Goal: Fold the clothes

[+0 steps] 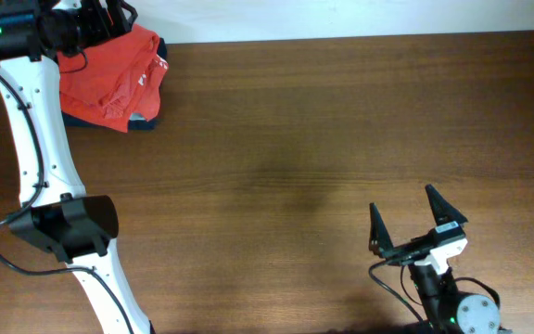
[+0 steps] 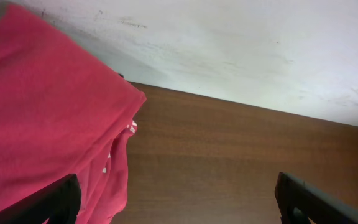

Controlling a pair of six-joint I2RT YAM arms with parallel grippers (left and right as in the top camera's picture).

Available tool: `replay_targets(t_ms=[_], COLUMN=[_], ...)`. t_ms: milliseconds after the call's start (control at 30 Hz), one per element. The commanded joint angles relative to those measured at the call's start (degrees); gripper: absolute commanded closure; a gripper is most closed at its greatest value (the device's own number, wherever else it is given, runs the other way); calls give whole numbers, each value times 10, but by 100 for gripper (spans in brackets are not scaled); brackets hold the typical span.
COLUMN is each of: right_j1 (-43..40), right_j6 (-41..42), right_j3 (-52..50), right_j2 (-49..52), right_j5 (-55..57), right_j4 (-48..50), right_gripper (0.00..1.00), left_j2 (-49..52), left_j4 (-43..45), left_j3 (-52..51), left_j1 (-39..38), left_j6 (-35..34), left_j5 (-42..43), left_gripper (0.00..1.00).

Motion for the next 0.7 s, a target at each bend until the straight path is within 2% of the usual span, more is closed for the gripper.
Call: replay_targets(t_ms=[0,300,667], right_j1=[-20,-37,-36], right_j6=[22,22,21], right_j3=[-26,-71,-72], right_j2=[-7,-7,-7], right_j5=[15,22,47], right_j4=[10,30,-51], right_gripper=[2,2,2], left_j2=[6,6,6], left_j4=[-1,-1,-1], left_j3=[-2,-2,-2], left_j1=[0,0,0], left_j6=[1,1,1], left_j5=[0,0,0], left_gripper=[1,1,1])
